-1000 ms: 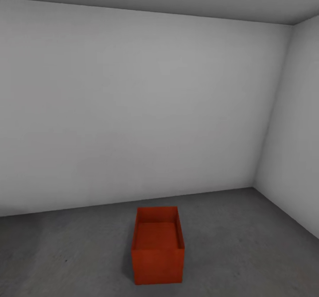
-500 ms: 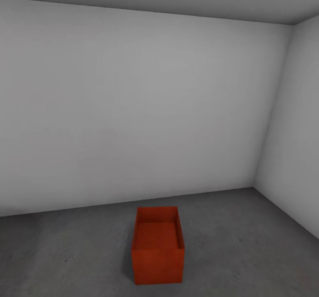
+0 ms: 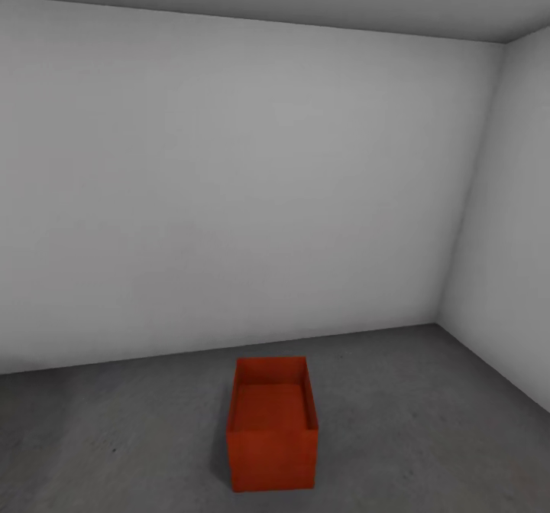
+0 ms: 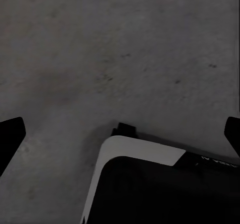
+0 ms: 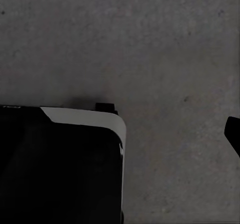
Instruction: Move the two storage containers from the living room to the garage. In the garage, place one container on the floor and stack the other container on top of it (either order is fine).
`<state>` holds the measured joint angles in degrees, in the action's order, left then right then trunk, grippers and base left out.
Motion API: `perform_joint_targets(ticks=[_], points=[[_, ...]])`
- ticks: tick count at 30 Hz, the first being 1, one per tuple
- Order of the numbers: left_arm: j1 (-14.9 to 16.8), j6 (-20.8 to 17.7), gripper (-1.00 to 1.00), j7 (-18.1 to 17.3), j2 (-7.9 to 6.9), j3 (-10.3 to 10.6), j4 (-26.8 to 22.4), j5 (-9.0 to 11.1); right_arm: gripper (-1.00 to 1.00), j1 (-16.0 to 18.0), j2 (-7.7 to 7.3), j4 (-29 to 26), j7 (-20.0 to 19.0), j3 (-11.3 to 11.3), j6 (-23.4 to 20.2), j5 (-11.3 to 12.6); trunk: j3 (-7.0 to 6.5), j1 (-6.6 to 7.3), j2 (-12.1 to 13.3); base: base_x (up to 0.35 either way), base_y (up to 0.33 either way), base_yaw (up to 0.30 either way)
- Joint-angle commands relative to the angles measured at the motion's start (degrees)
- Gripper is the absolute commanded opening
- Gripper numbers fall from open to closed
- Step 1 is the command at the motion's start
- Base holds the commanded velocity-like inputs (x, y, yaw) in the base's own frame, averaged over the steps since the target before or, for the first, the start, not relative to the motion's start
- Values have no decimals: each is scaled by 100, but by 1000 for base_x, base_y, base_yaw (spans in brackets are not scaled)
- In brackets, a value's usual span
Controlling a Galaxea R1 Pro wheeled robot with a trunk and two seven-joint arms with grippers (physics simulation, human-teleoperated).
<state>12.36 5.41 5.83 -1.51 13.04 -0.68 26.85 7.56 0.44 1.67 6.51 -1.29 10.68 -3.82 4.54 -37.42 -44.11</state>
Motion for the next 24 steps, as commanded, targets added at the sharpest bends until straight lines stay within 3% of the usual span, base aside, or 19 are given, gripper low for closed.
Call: perform_joint_targets(ticks=[1, 9, 24], points=[[3, 12, 100, 8, 17, 46, -1, 37, 100, 9, 0, 18, 35, -9, 26, -39, 9, -1, -7, 0, 0, 0], [-45, 5, 100, -57, 156, 56, 59, 34, 100, 9, 4, 24, 28, -3, 30, -31, 9, -1, -7, 0, 0, 0], [-110, 7, 100, -62, 135, 73, 45, 36, 100, -178, -67, 27, 54, 3, 53, -37, 9, -1, -7, 0, 0, 0]])
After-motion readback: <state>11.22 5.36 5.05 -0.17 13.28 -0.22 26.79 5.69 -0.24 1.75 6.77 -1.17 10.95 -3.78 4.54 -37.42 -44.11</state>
